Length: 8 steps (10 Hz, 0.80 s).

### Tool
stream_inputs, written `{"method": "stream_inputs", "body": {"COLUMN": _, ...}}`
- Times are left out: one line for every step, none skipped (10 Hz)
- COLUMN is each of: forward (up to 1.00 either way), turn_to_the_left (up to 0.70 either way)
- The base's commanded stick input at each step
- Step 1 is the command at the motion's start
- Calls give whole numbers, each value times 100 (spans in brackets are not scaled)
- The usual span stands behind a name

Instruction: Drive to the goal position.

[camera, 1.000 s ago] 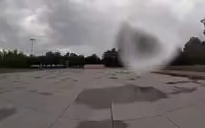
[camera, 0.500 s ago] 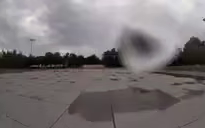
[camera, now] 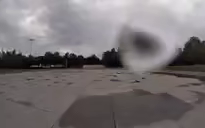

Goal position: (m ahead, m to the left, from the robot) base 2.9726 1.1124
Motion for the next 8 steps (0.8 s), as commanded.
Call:
{"method": "stream_inputs", "body": {"forward": 70, "turn_to_the_left": 0}}
{"method": "stream_inputs", "body": {"forward": 70, "turn_to_the_left": 0}}
{"method": "stream_inputs", "body": {"forward": 70, "turn_to_the_left": 0}}
{"method": "stream_inputs", "body": {"forward": 70, "turn_to_the_left": 0}}
{"method": "stream_inputs", "body": {"forward": 70, "turn_to_the_left": 0}}
{"method": "stream_inputs", "body": {"forward": 70, "turn_to_the_left": 0}}
{"method": "stream_inputs", "body": {"forward": 70, "turn_to_the_left": 0}}
{"method": "stream_inputs", "body": {"forward": 70, "turn_to_the_left": 0}}
